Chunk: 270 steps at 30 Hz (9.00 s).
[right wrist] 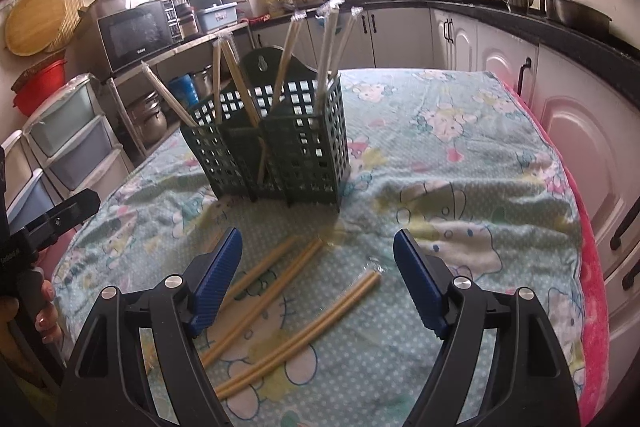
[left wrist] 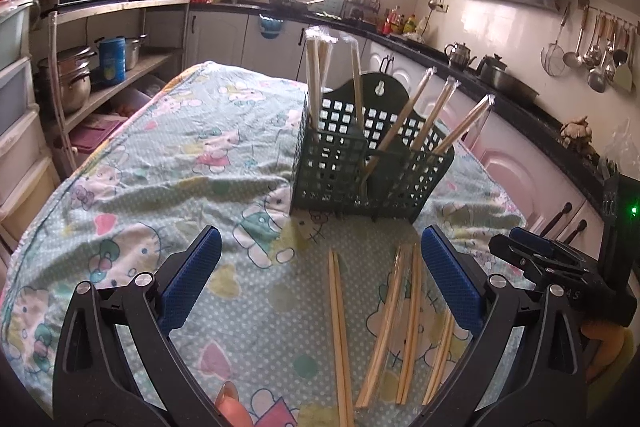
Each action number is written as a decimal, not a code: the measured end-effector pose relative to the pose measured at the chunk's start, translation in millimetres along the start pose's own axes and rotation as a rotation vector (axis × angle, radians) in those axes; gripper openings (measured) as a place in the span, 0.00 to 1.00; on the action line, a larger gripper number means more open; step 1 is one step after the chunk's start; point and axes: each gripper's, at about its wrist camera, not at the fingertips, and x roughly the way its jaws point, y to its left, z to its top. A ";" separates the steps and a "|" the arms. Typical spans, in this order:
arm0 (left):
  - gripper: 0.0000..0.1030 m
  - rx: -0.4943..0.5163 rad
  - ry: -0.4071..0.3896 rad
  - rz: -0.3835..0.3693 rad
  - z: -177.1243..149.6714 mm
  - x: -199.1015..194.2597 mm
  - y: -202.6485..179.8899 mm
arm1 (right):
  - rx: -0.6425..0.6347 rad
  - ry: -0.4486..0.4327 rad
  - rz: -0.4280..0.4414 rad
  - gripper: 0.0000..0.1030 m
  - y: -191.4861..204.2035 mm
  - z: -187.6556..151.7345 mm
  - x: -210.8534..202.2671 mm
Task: Organize utensils
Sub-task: 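Withdraw both open tools from the caddy back over the loose chopsticks, then close the left tool on a wooden chopstick while the right tool grasps another, then lift the held chopsticks with both tools and carry them over the caddy, then lower the held chopsticks into the green caddy with both tools, then open both tools to release the chopsticks in the caddy, then withdraw both open tools and move them over the last chopsticks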
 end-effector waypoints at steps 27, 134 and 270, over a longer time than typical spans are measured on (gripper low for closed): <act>0.63 0.031 0.206 0.014 -29.9 58.7 -12.9 | 0.013 0.117 -0.021 0.72 -17.1 -20.4 15.8; 0.01 -0.071 -0.001 -0.074 92.9 -6.4 41.9 | -0.153 -0.226 0.121 0.02 95.3 121.8 -29.2; 0.87 0.065 0.026 -0.114 40.9 19.4 -33.4 | -0.001 0.010 -0.034 0.62 -4.1 26.4 -1.1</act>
